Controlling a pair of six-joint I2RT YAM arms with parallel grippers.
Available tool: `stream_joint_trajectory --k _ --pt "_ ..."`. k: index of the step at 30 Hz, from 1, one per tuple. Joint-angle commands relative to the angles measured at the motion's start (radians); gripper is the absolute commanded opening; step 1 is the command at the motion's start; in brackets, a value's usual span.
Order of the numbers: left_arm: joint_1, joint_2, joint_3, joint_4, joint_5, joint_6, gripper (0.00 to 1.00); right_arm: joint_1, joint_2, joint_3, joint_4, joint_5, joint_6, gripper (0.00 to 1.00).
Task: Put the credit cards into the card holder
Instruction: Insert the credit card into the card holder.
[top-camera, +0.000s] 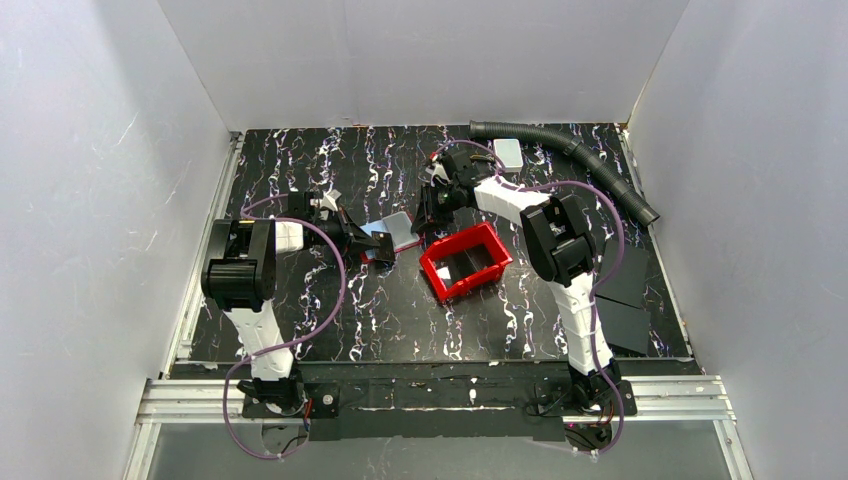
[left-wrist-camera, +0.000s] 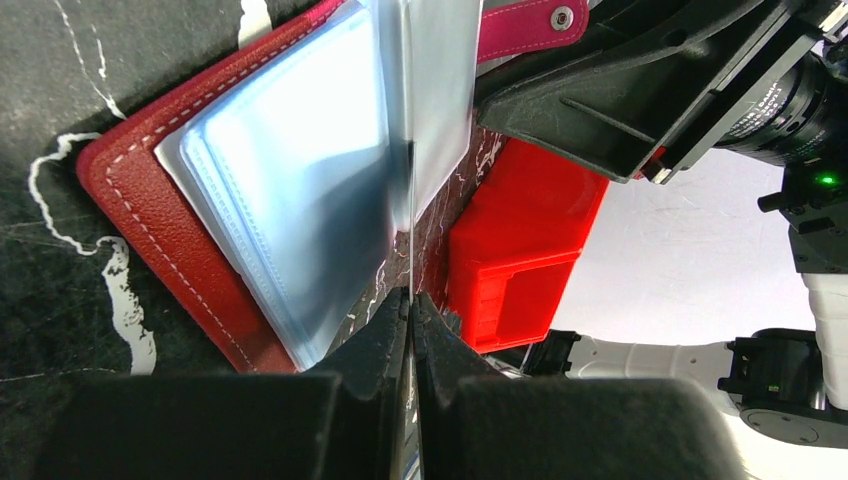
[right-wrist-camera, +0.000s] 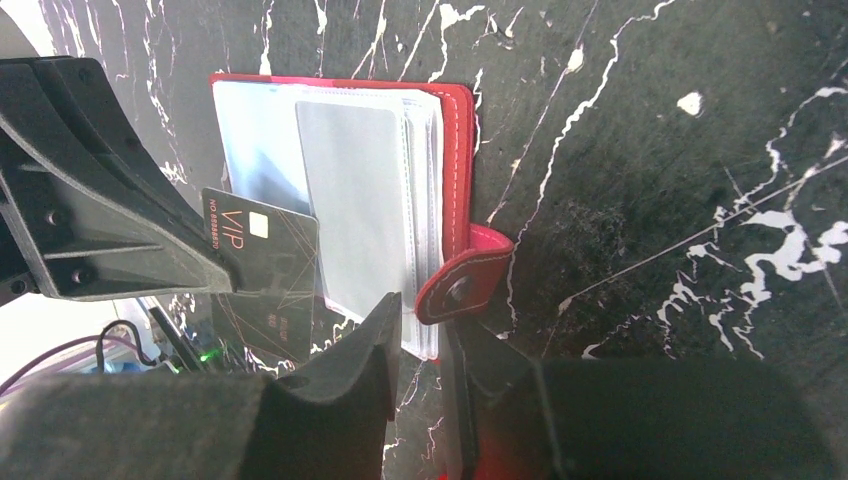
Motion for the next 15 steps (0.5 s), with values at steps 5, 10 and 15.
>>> stream_joint_trajectory --k 5,10,15 --pt "-0.003 -0.019 -0.026 -0.001 0.017 -0.002 0.0 -0.005 0.012 0.03 -0.011 0.002 -0.021 0.28" --pt "-0.004 -0.02 -0.036 -0.001 0.018 -0.002 0.0 -0.005 0.011 0.031 -0.008 0.0 -0.022 0.28" --pt "-0.004 -0.013 -0.032 0.002 0.024 -0.003 0.0 -0.005 0.008 0.03 -0.008 0.0 -0.022 0.28"
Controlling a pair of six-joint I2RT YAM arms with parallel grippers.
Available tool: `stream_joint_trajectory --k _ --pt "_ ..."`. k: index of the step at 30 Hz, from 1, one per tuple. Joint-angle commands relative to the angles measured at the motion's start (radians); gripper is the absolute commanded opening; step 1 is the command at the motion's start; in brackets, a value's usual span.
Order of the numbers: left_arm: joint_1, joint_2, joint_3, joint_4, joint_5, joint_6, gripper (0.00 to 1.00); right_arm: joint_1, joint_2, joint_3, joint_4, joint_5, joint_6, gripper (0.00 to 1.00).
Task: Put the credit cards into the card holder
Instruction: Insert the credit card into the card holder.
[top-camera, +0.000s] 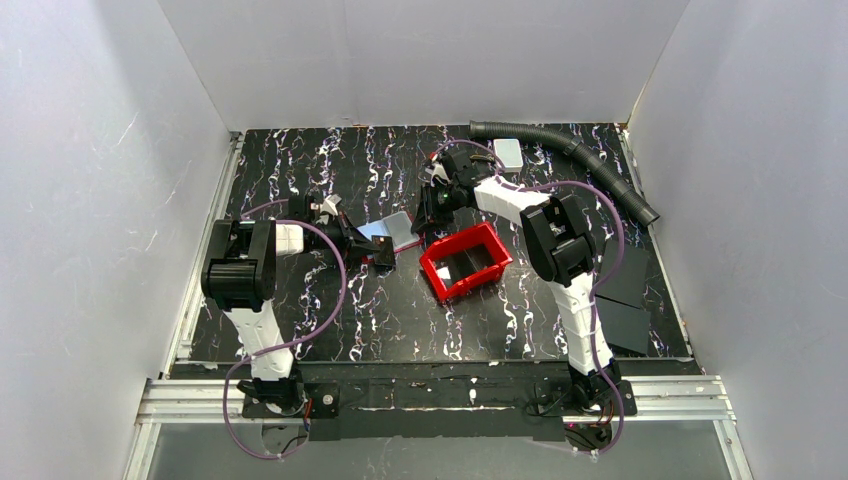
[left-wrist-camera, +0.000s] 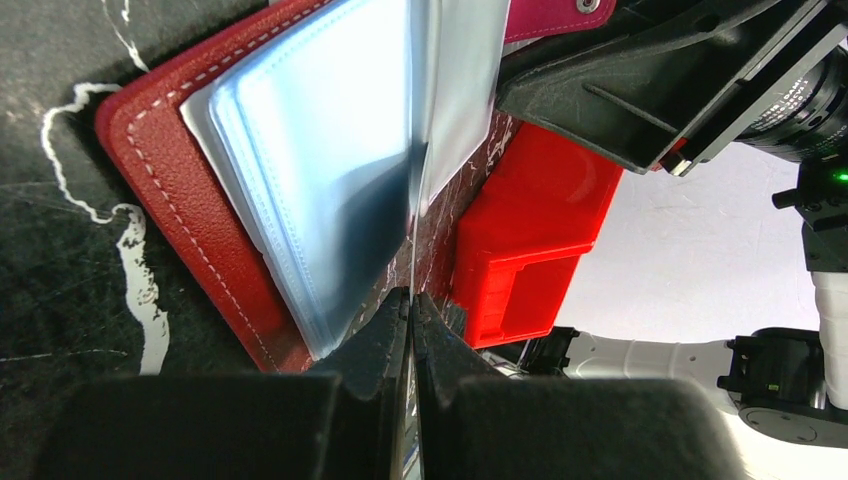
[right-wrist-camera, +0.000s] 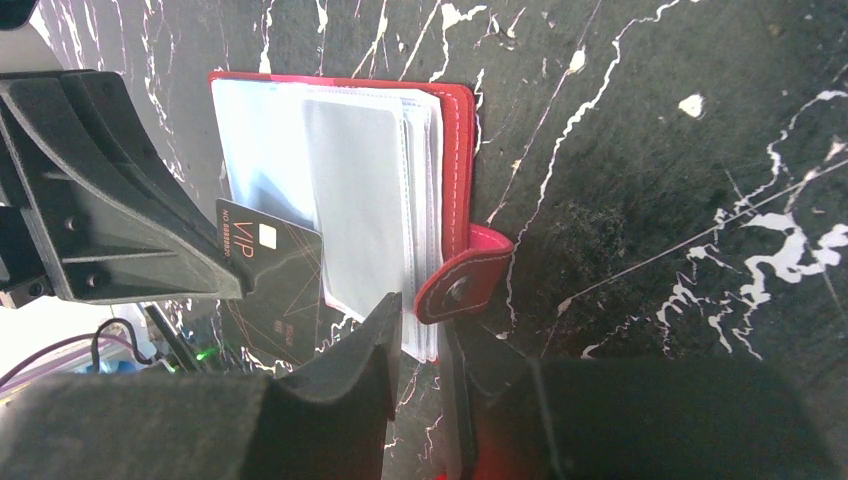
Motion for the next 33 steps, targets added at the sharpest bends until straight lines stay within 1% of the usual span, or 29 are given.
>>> stream_joint_trajectory --k 1,14,26,33 --pt "-0.004 -0.01 0.001 -0.005 0.023 0.005 0.0 -0.006 0.009 0.03 -0.007 0.0 -0.011 0.28" --pt "-0.004 0.041 0.04 0.024 0.019 -0.03 0.0 -0.005 0.018 0.037 -0.003 -0.009 -0.006 0.27" --pt "-0.003 0.05 0.044 0.096 0.012 -0.073 0.0 -0.002 0.029 0.044 0.0 -0.012 -0.003 0.26" --pt "-0.005 0.095 0.068 0.144 -0.011 -0.109 0.0 0.003 0.036 0.048 0.002 -0.014 -0.001 0.26"
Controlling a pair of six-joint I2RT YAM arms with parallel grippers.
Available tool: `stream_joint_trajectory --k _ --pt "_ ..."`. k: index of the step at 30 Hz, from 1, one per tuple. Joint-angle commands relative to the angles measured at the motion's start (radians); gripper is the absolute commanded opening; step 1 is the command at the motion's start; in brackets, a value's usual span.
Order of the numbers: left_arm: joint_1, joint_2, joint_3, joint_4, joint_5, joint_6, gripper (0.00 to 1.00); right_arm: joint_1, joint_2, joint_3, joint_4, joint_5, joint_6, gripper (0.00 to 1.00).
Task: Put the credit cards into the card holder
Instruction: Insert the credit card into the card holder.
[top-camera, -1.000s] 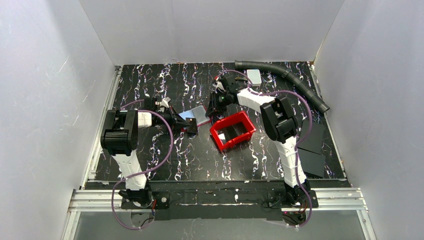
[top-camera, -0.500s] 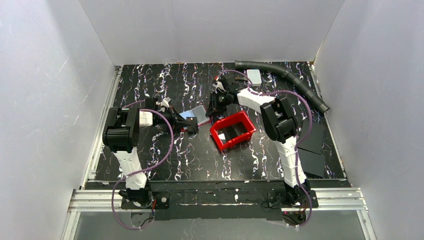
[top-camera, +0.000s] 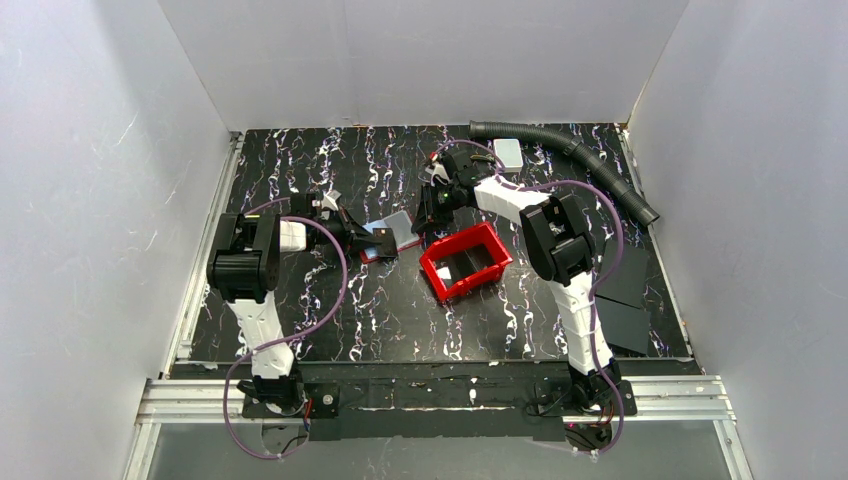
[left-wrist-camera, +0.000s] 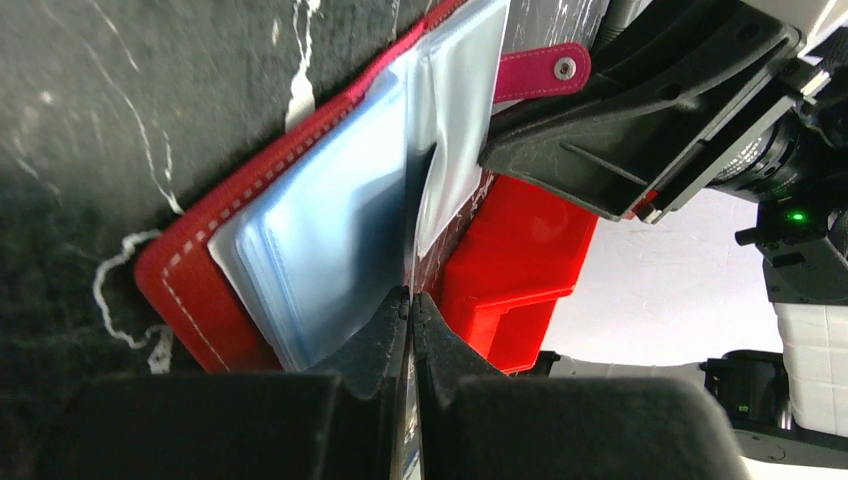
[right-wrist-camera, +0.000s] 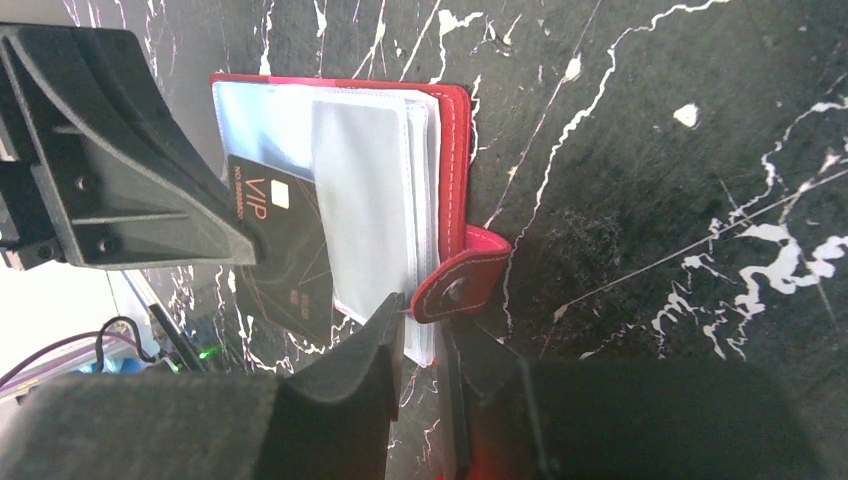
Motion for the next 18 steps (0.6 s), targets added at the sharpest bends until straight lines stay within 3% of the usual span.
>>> stream_joint_trajectory --k 1,18 --pt "-0.005 0.032 0.042 0.031 -0.027 -0.017 0.0 0.003 0.025 0.037 0.002 -0.002 -0.002 0.26" --pt "-0.011 0.037 0.018 0.116 -0.118 -0.065 0.0 0.005 0.037 0.035 0.014 -0.005 0.011 0.25"
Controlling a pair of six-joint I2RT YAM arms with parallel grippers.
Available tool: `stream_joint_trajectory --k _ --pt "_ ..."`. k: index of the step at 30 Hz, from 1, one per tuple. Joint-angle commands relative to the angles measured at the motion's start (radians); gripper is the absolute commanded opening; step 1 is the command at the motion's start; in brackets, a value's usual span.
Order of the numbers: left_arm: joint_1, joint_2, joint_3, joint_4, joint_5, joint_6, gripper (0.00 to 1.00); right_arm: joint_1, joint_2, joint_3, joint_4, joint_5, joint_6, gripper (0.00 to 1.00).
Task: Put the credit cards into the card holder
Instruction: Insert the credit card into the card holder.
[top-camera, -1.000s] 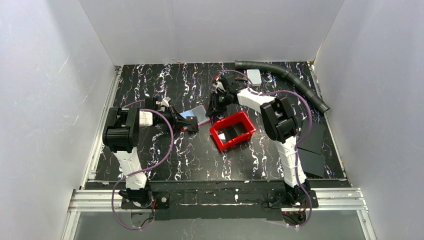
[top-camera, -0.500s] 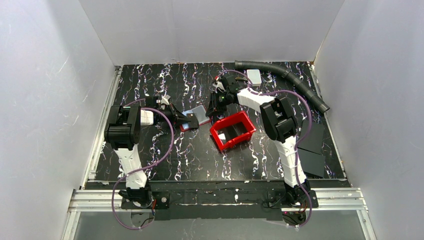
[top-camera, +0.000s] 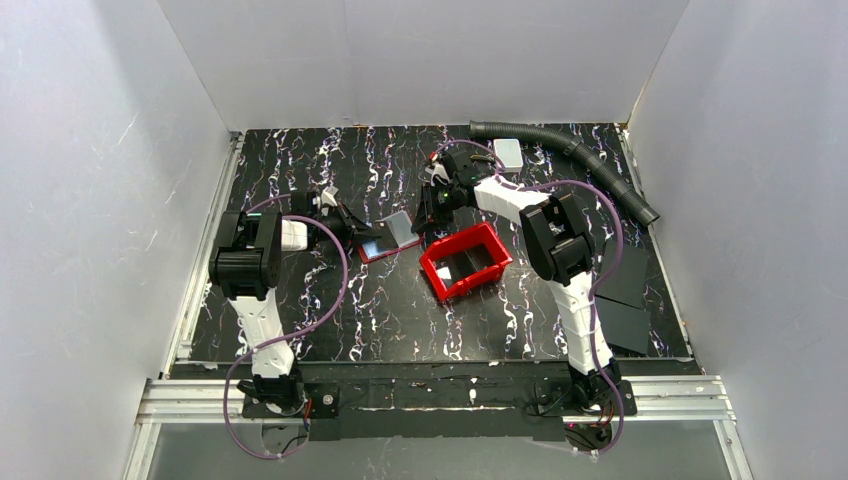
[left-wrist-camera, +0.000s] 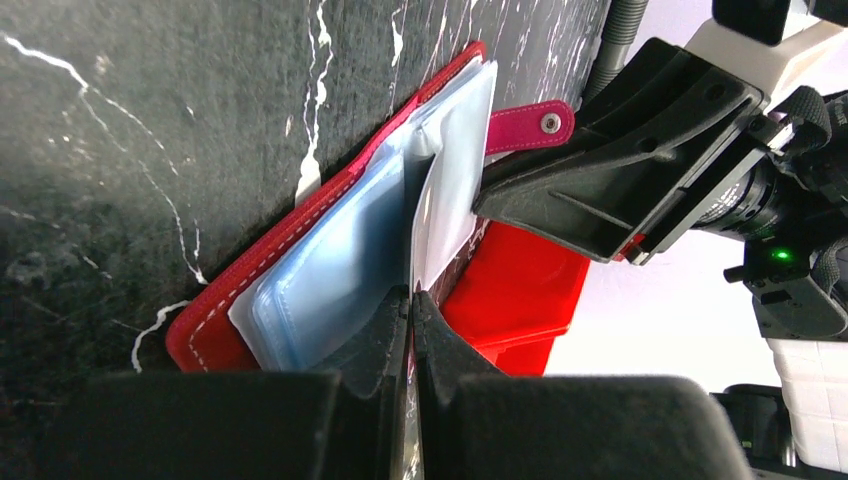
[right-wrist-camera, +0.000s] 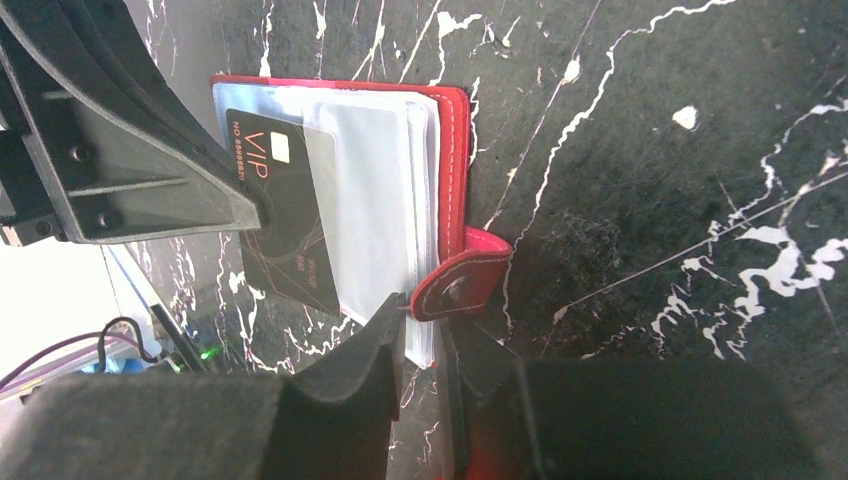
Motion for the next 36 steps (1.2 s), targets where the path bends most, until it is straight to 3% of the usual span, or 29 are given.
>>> stream_joint_trajectory --k 1,14,28,36 --pt "-0.01 -0.004 -0.005 0.022 -0.075 -0.011 0.0 0.005 0.035 0.031 0.015 -0.004 0.01 0.25" --pt "-0.053 -0.012 -0.028 0.073 -0.167 -0.066 0.0 0.011 0.031 0.019 0.025 -0.008 0.023 0.24" --pt "-0.155 -0.088 -0.08 0.102 -0.371 -0.166 0.0 0.013 -0.004 -0.045 0.063 -0.003 0.073 0.23" --pt "-0.159 -0.124 -0.115 0.115 -0.417 -0.138 0.0 0.007 -0.057 -0.108 0.104 0.004 0.105 0.23"
